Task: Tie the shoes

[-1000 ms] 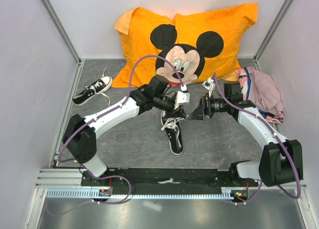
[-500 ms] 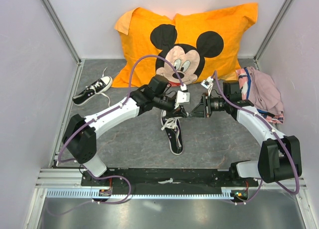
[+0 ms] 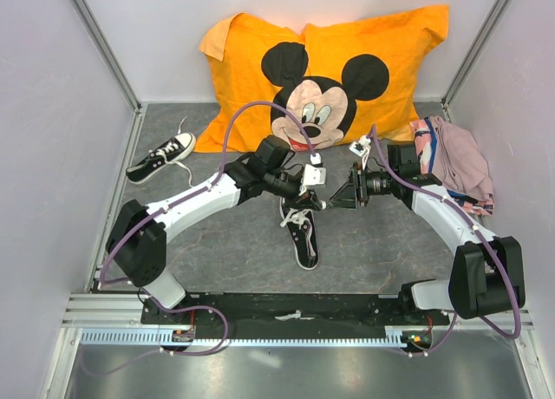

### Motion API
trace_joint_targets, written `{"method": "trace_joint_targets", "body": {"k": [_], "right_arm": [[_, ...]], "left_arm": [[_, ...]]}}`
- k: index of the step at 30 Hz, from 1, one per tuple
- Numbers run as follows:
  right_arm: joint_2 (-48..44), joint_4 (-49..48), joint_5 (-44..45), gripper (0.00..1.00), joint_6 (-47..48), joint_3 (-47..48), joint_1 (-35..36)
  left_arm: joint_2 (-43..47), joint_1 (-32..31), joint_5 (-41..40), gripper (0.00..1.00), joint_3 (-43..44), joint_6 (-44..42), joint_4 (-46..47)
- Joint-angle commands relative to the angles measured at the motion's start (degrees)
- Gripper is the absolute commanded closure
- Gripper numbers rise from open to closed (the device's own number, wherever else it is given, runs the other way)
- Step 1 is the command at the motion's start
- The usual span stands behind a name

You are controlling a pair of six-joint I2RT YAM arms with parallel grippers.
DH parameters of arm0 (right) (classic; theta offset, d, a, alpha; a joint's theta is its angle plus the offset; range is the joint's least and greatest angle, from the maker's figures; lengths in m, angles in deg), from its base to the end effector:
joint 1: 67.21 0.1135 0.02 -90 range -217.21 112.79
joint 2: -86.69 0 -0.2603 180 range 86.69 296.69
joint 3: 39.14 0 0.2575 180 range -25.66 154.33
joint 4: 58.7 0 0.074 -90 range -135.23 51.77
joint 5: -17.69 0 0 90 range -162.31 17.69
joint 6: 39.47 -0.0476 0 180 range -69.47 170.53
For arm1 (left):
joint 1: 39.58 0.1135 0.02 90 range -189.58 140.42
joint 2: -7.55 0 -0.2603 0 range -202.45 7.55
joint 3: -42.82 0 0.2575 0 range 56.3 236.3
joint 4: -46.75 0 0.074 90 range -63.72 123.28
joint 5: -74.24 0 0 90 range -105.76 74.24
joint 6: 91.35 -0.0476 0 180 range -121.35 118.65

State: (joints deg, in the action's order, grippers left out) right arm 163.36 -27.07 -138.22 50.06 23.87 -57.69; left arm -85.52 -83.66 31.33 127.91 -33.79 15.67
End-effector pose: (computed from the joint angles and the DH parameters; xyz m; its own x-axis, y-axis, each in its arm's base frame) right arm 0.2649 0.0885 0.2396 -0.7066 -0.1151 -0.6982 -0.6951 0.2973 0.6545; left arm 0.2427 -0.2835 0.2706 0.0912 0.4201 -0.9029 0.9873 -0.1563 0.0270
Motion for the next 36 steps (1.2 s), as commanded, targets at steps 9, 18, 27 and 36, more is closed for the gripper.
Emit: {"method": "trace_joint_targets", "body": {"k": [9, 18, 27, 36], "right_arm": [[3.4, -4.5, -2.3, 0.4, -13.3, 0.7, 0.8], [4.5, -4.0, -2.4, 0.44, -17.0, -0.2, -1.9], [4.8, -9.0, -3.2, 0.42, -25.9, -1.9, -3.8], [4.7, -17.4, -0.7, 0.33, -36.0, -2.9, 2.5]], "left_arm": [[4.3, 0.0, -0.6, 0.98, -2.9, -6.8, 2.4], [5.4, 0.0, -1.8, 0.98, -4.5, -8.2, 1.7], [5.4, 0.0, -2.4, 0.98, -5.1, -7.9, 2.6], [4.0, -1.1, -3.0, 0.98, -2.9, -7.5, 3.6]]}}
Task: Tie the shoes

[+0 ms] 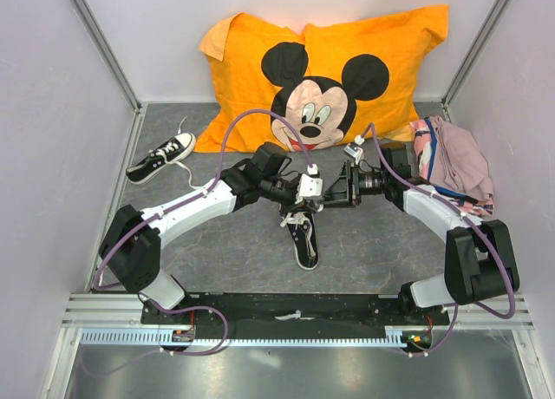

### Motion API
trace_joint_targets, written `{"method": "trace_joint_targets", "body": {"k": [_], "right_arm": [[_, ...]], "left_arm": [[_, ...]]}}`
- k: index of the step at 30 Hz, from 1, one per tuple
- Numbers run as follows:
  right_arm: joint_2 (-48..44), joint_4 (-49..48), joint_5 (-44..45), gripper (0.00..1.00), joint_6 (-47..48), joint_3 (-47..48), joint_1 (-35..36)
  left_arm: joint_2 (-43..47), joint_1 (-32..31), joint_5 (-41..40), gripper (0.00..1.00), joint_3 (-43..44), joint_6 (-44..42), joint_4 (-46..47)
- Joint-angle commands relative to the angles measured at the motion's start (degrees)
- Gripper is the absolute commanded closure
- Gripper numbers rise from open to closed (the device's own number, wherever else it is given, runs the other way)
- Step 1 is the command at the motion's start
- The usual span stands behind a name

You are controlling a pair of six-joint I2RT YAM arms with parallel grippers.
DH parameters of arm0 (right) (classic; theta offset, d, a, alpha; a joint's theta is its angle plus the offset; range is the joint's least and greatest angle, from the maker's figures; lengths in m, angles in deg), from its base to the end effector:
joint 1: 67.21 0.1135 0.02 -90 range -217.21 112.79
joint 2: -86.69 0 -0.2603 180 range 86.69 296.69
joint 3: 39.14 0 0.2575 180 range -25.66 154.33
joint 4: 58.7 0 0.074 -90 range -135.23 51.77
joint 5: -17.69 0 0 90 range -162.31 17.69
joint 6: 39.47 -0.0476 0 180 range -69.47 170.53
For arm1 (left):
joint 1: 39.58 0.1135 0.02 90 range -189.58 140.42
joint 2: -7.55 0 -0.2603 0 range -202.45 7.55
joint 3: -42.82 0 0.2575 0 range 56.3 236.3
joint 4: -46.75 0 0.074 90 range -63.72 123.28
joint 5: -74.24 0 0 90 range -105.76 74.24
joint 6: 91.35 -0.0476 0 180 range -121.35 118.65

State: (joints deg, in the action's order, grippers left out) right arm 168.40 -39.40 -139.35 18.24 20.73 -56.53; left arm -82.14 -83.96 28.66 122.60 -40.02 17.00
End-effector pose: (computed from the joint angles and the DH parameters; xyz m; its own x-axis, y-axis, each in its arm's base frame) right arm 0.2780 0.0970 0.2144 -0.9492 0.0331 -0.3130 -0.2918 0.2805 0.9144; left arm 0.2307 -0.2724 0.2606 0.1966 0.4320 -0.8802 0.9757 -0.1746 0.1323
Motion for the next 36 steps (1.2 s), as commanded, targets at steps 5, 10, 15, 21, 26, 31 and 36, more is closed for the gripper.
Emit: {"method": "trace_joint_targets", "body": {"k": [5, 10, 15, 21, 26, 31, 36], "right_arm": [[1.4, -5.1, 0.9, 0.42, -4.2, 0.6, 1.7], [1.2, -5.1, 1.1, 0.77, -4.1, 0.6, 2.4], [-0.1, 0.7, 1.5, 1.0, 3.1, 1.7, 2.0], [-0.4, 13.0, 5.2, 1.0, 13.9, 4.9, -1.4], [0.6, 26.2, 10.7, 1.0, 27.8, 8.8, -1.4], [-0.6, 33.0, 15.0, 1.0, 34.4, 10.2, -1.5], [-2.4, 35.4, 20.4, 1.0, 38.6, 10.3, -1.5]], "left_arm": [[0.9, -1.2, -0.3, 0.98, 2.3, -1.5, 2.2], [1.4, -1.6, -0.7, 0.99, 2.1, -1.5, 2.2], [3.5, -0.7, -2.6, 0.76, 2.0, 0.1, -1.5], [4.1, 10.4, 0.5, 0.49, 3.9, 1.9, -14.8], [4.6, 15.0, -2.9, 0.41, -0.5, -2.2, -16.0], [4.3, 14.8, -3.9, 0.41, -5.9, -0.2, -10.4], [0.4, 12.6, -7.2, 0.43, -6.2, 7.5, -5.5]]}}
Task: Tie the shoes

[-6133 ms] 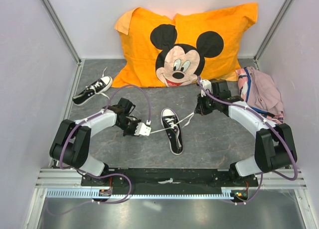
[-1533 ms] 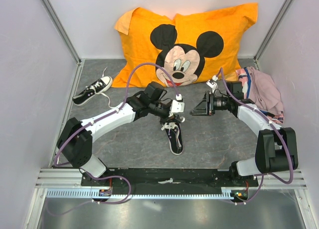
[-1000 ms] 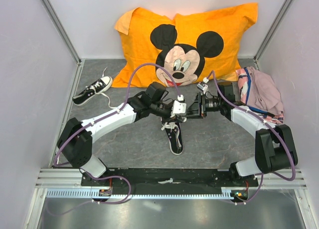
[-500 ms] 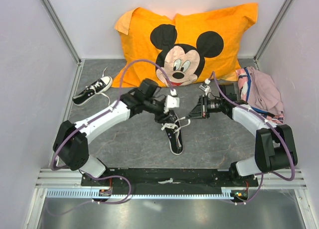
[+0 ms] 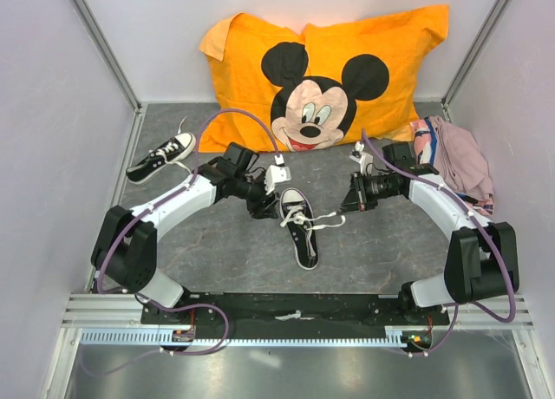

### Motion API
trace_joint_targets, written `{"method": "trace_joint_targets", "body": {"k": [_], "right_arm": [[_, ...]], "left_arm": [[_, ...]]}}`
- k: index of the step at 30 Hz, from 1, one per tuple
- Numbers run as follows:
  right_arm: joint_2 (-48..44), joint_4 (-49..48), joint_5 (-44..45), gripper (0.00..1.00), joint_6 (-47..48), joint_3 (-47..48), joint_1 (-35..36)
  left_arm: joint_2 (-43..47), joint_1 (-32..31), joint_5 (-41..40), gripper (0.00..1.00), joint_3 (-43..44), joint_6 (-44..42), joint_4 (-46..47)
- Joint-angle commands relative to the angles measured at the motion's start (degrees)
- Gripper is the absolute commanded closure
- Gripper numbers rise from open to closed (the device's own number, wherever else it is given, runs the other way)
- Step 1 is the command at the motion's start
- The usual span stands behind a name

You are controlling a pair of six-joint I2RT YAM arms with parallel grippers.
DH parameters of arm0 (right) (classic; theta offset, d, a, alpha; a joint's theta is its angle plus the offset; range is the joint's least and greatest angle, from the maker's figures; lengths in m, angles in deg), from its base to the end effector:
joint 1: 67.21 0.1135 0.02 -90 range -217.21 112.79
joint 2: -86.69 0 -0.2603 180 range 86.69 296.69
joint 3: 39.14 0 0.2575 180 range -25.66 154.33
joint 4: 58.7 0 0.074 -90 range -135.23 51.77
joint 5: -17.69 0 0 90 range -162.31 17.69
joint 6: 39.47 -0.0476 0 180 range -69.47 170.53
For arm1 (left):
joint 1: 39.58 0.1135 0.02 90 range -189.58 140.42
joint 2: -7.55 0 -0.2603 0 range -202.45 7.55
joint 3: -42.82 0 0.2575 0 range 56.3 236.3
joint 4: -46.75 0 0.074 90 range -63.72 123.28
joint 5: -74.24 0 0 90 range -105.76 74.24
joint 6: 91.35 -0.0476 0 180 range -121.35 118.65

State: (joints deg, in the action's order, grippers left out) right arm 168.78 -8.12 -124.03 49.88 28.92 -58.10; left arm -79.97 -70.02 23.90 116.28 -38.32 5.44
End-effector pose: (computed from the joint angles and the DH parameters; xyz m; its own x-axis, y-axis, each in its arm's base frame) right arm 0.2689 0.0810 0.2154 -0.8968 -0.1367 -0.4207 -0.4203 0.5600 0.7140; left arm 0.2617 -0.1890 0.2200 -0.1442 0.6217 -0.7699 0.9881 0.1328 -0.0778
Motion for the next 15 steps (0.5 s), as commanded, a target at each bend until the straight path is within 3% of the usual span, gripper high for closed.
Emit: {"method": "trace_joint_targets", "body": {"k": [1, 15], "right_arm": [[-3.1, 4.6, 6.4, 1.0, 7.4, 1.9, -0.1], [-0.8, 7.6, 10.4, 1.0, 13.8, 3.9, 0.1]], "left_arm": [[-2.1, -1.7, -3.1, 0.44, 0.0, 8.3, 7.1], [-10.6, -7.1, -10.8, 0.57, 2.6, 15.7, 11.8]]}}
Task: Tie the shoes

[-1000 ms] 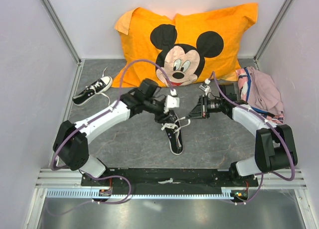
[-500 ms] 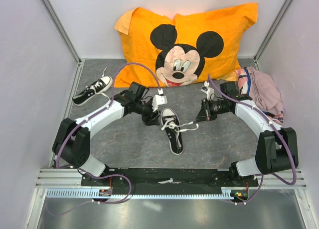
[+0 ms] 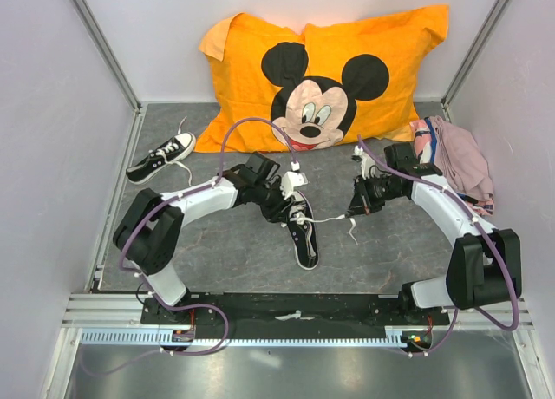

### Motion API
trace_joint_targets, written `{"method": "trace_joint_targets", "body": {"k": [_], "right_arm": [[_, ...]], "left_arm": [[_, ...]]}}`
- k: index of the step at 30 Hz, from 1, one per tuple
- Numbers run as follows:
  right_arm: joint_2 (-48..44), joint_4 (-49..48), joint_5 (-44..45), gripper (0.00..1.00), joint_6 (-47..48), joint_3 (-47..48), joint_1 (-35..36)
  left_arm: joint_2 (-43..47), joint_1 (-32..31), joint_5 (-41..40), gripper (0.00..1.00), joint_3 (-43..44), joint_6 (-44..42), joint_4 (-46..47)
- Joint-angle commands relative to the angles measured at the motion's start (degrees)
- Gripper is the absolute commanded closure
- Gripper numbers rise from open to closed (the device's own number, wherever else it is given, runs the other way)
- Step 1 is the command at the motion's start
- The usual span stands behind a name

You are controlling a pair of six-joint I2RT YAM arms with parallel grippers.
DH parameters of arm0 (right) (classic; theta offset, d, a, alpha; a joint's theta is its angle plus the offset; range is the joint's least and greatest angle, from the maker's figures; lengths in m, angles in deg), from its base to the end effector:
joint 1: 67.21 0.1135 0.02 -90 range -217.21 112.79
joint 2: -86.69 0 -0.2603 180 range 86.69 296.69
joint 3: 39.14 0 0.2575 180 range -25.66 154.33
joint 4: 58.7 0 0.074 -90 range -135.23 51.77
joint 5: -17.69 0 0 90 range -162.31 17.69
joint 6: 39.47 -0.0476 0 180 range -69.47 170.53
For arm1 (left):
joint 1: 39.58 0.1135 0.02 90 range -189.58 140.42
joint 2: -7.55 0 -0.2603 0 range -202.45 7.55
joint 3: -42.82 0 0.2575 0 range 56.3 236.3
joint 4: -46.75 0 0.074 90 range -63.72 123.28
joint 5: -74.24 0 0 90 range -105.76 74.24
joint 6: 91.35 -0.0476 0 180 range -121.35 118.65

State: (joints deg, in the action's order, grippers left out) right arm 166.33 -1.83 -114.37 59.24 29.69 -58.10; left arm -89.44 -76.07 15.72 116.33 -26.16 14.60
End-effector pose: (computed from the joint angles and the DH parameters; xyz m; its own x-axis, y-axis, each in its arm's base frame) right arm 0.2592 0.0739 0.2201 -0.8470 -0.2497 -0.4692 -0.5028 0.6626 0.5551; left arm 0.2687 -0.2296 0.1747 -0.2901 0.6597 -0.6933 0.9539 0.2573 -0.1544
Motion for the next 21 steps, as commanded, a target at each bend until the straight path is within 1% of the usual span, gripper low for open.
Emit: {"method": "trace_joint_targets", "body": {"k": [1, 3, 5, 6, 7, 11, 12, 16, 21], "right_arm": [[2.3, 1.5, 0.6, 1.0, 5.2, 3.2, 0.6], [4.2, 1.8, 0.3, 1.0, 6.3, 3.4, 1.4], [5.4, 1.9, 0.3, 1.0, 6.8, 3.4, 3.1], [6.7, 1.6, 0.3, 1.0, 7.0, 3.4, 3.6], [7.3, 1.4, 0.3, 1.0, 6.9, 3.5, 4.5], [9.6, 0.6, -0.4, 1.0, 6.6, 4.1, 5.4], [10.0, 0.5, -0.6, 1.0, 6.4, 4.4, 5.6], [10.0, 0.5, -1.4, 1.0, 5.7, 4.0, 5.9], [9.5, -0.2, -1.6, 1.0, 5.0, 2.0, 7.7]], "left_arm": [[-1.5, -1.3, -3.1, 0.58, 2.5, 3.5, 2.7], [-2.0, -1.7, -4.3, 0.61, 2.5, 3.5, 2.7], [-3.0, -1.9, -5.8, 0.68, 2.8, 3.8, 2.6], [-3.3, -1.8, -6.4, 0.72, 3.0, 4.1, 2.7], [-3.6, -1.8, -6.8, 0.78, 3.2, 4.2, 2.8], [-3.8, -1.7, -5.7, 0.92, 3.7, 3.6, 3.3], [-3.5, -1.6, -5.2, 0.98, 3.7, 3.6, 3.3], [-1.1, 0.1, -2.1, 0.98, 2.7, 3.6, 3.4], [2.9, 4.8, 2.3, 0.98, 1.3, 5.3, 2.9]]}}
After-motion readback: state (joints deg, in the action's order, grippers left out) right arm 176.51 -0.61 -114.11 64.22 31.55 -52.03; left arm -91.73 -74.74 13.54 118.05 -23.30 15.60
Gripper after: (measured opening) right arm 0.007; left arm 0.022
